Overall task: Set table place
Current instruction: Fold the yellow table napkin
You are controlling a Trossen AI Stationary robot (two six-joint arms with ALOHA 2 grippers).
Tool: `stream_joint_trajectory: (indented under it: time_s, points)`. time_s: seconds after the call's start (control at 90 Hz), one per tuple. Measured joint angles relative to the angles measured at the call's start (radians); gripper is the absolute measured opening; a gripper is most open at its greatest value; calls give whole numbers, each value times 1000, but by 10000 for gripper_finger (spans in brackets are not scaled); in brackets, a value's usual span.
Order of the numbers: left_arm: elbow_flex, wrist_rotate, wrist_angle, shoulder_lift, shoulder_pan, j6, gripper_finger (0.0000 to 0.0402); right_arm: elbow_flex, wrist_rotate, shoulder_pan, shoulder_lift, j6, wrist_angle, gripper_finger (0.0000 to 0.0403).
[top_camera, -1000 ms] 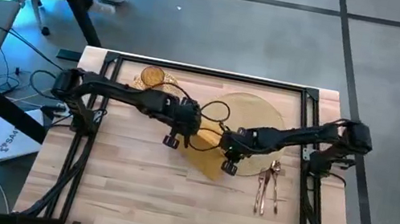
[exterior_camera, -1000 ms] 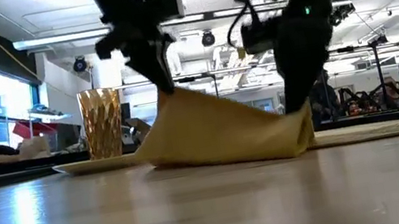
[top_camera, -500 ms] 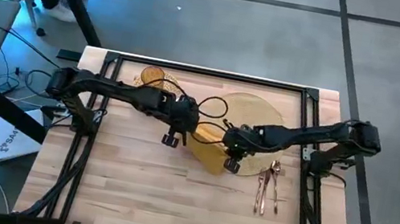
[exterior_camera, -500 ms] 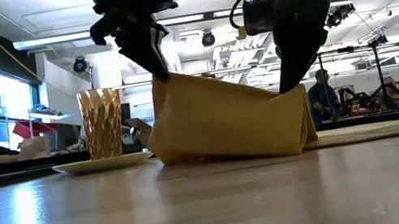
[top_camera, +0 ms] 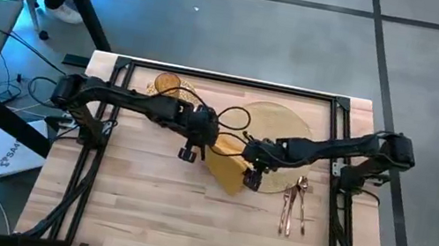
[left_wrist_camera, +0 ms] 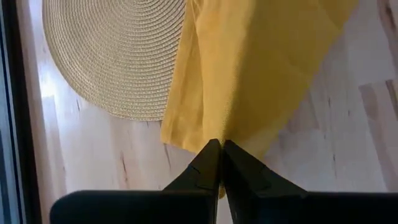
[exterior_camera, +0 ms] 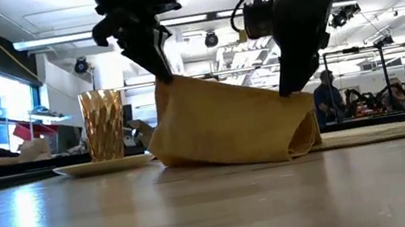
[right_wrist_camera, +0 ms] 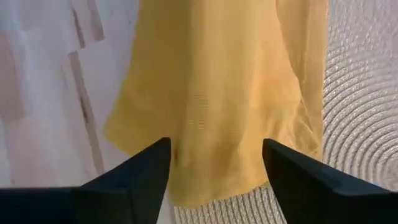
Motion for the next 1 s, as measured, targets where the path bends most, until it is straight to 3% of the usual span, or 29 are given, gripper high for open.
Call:
stream_joint_trajectory:
  time_s: [0.189, 0.411, 0.544, 0.733, 1.0]
  points:
    - [0, -5, 2, 13, 0, 3, 0, 0, 64, 0, 71, 98, 4, 238]
    - [-42, -16, 20, 78, 1, 52, 0, 0, 35, 1, 143, 74, 13, 224]
    - [-47, -33, 22, 92, 0, 53, 1, 0, 37, 10, 157, 95, 13, 168]
    - [-35, -93, 20, 90, 0, 55, 0, 16, -9, 14, 129, 81, -24, 18]
    - [51, -210, -231, 11, 0, 52, 0, 240, -89, 4, 110, -153, -151, 3]
